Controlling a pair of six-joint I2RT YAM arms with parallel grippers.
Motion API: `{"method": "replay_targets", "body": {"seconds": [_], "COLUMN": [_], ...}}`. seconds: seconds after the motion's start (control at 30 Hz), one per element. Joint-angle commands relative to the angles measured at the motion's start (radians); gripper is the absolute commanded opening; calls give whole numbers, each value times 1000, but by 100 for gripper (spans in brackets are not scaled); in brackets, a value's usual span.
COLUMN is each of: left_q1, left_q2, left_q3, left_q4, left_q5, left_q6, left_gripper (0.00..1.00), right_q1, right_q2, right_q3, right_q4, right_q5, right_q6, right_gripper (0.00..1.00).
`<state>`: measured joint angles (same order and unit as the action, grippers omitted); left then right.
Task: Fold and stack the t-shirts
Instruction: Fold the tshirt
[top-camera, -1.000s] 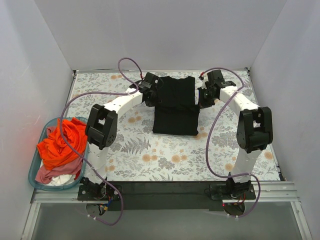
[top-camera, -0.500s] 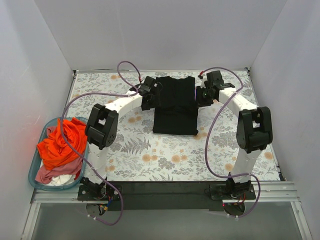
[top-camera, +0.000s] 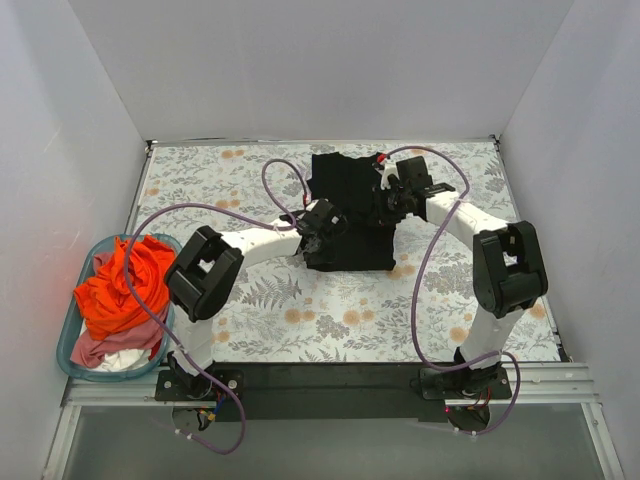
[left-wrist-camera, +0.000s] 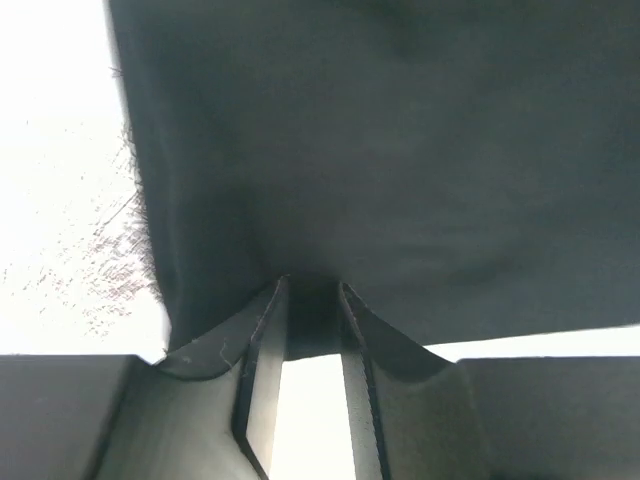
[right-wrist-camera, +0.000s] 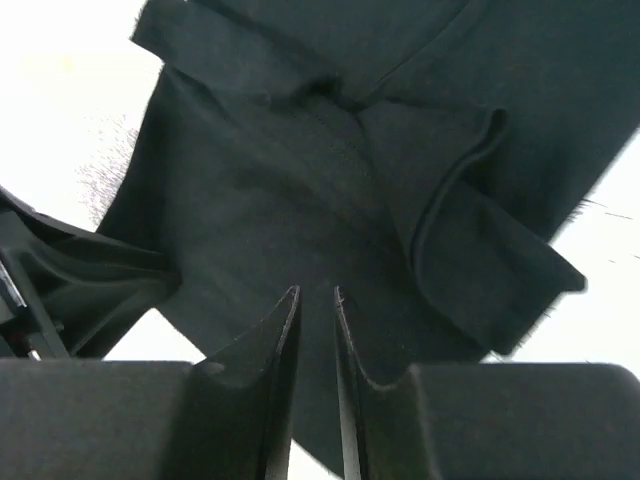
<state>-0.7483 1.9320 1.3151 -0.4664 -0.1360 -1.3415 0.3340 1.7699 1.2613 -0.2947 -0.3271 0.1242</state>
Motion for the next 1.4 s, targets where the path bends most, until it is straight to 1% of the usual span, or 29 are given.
{"method": "replay_targets", "body": {"seconds": [0.0,0.23,0.33,0.5,0.57,0.63,0.67,0.73,0.77,0.8,0.83,0.9,0.93,1.07,1.17,1.27,1.37], "left_q1": [15,12,7,-5,-5,-5,-5,-6,-6,-5,-5,-5,-6,-6,-5,-6,-5], "left_q2": [-31,-62,-93,-177,-211,-258,-271,-297,-304,-306,-309,-307,-309,-324,-329,-327,-329], "left_q3": [-69,-154,-198,-277,-303,-315,-326,-336,-344,-355,-362,-372,-375,-386,-387,-390,-395], "left_q4": [-11,-18,-20,-29,-34,-41,-43,-46,-46,-43,-40,-38,-37,-31,-29,-29,-25], "left_q5": [9,29,50,90,96,99,102,110,111,114,121,130,133,134,131,134,134], "left_q6": [-39,-58,-70,-88,-99,-107,-116,-126,-134,-143,-148,-154,-156,-160,-163,-168,-171], "left_gripper": [25,24,23,22,22,22,22,22,22,22,22,22,22,22,22,22,22], "right_q1": [7,5,-3,-30,-36,-33,-30,-9,0,20,33,71,88,155,183,206,203], "right_q2": [49,186,249,324,330,320,295,257,214,191,172,126,117,108,155,212,282], "right_q3": [10,116,193,383,429,466,460,391,356,305,218,127,54,-54,-71,-31,10], "right_q4": [55,52,54,58,66,66,68,75,84,127,150,228,250,356,428,427,427], "right_q5": [-36,-6,32,141,134,59,-2,-59,-137,-179,-216,-324,-345,-414,-443,-455,-445], "right_q6": [-9,-17,-15,23,41,45,45,34,34,37,51,67,77,106,138,132,126], "right_gripper": [25,25,25,27,27,27,28,28,29,29,29,29,29,29,29,29,29]}}
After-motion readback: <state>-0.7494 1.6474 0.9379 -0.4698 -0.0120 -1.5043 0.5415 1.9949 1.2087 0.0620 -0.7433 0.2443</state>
